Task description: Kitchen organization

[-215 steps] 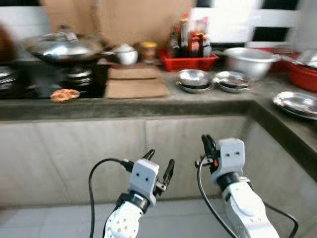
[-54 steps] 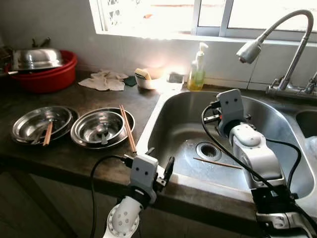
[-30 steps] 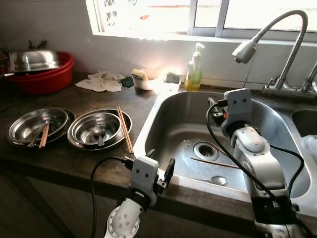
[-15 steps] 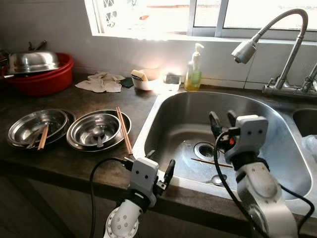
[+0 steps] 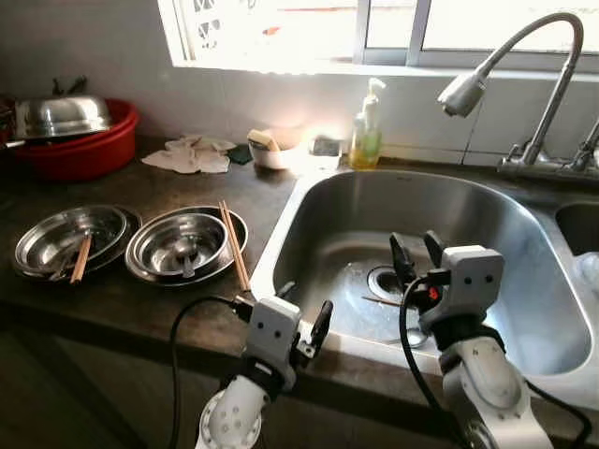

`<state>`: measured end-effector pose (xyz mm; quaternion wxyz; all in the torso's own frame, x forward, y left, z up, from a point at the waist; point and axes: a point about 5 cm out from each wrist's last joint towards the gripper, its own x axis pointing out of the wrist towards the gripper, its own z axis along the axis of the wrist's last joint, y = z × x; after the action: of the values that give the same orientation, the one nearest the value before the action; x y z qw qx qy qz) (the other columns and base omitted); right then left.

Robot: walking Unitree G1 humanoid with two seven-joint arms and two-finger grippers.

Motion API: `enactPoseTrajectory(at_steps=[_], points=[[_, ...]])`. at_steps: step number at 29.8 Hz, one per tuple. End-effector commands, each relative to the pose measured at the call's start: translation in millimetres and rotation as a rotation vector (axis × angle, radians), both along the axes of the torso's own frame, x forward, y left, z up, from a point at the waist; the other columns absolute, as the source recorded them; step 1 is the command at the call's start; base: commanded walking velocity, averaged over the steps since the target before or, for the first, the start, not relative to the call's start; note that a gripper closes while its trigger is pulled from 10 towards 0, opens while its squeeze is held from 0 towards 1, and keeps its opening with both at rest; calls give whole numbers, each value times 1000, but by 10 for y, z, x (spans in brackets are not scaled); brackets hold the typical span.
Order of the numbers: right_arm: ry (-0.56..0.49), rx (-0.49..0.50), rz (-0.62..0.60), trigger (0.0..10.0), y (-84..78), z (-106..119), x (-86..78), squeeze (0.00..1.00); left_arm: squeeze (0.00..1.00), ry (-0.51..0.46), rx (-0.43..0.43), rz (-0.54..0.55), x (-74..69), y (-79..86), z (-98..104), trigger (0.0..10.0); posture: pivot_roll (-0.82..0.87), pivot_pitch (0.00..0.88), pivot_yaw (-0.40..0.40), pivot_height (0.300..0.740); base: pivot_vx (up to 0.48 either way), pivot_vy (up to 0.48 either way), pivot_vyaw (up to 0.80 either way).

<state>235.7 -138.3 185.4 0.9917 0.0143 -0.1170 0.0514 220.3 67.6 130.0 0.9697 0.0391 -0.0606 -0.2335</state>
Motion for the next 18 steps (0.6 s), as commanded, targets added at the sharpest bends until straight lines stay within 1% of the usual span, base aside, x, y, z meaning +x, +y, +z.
enactPoseTrajectory(at_steps=[1, 18], points=[[-16, 4, 7, 10000, 29, 21, 3, 0, 0, 51, 34, 8, -23, 24, -115, 10000, 73, 0, -6, 740, -311, 0, 0], [-10, -6, 3, 10000, 36, -7, 6, 0, 0, 48, 40, 3, -42, 28, -132, 10000, 73, 0, -1, 740, -319, 0, 0]])
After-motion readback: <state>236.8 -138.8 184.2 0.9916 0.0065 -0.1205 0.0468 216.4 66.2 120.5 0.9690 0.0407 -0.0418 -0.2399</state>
